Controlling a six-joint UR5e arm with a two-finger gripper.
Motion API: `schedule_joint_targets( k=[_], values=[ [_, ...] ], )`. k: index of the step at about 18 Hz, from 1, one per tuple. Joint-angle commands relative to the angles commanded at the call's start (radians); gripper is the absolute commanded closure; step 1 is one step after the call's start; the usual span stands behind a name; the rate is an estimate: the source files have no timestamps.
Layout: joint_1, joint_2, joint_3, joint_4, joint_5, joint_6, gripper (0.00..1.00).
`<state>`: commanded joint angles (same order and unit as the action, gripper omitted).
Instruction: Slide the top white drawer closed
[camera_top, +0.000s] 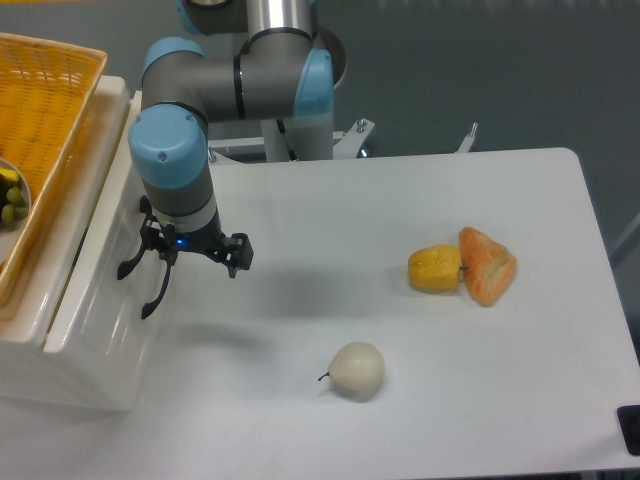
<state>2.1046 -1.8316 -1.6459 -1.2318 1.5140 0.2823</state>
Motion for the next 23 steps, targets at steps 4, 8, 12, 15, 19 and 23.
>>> schedule_joint_targets(
  k=[4, 8, 12, 15, 19, 23],
  values=[
    [0.050, 0.005, 0.000, 0.000, 0.000, 0.015, 0.00],
    [0.144, 0.006, 0.009, 0.000, 0.003, 0.070, 0.00],
    [0.242, 0.031, 0.012, -0.002, 0.040, 0.199, 0.00],
    [0.287, 0.052, 0.005, -0.003, 0.051, 0.218, 0.00],
    [0.357, 0.060, 0.002, -0.008, 0.060, 0.282, 0.00],
    [0.457, 0.074, -0.005, -0.043, 0.071, 0.449, 0.00]
  ],
)
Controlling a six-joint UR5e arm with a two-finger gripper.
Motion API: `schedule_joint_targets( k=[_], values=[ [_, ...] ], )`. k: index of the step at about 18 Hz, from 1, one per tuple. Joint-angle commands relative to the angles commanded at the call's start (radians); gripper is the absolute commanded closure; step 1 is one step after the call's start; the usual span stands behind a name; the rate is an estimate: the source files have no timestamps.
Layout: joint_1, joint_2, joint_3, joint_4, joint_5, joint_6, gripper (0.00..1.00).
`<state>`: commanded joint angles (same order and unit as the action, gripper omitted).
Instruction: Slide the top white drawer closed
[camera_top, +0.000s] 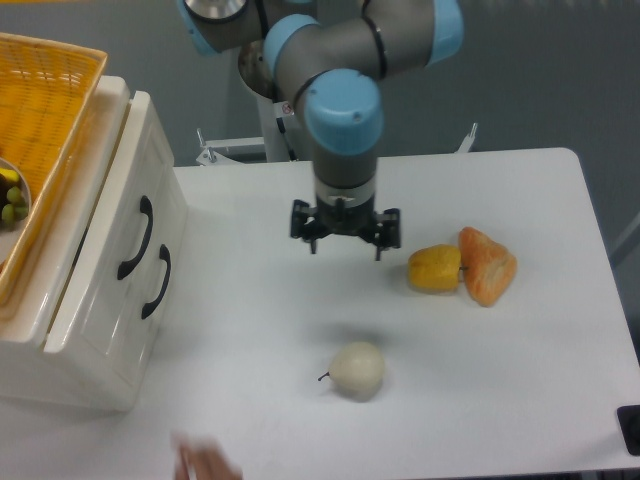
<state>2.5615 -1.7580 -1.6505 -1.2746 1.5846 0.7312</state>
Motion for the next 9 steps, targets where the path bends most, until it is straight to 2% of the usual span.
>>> schedule_joint_targets(
  k=[3, 9],
  values=[
    [0.075, 0.006, -0.002, -0.018, 0.000, 0.114, 0.00],
    [0.199, 0.009, -0.008, -0.019, 0.000, 0.308, 0.00]
  ],
)
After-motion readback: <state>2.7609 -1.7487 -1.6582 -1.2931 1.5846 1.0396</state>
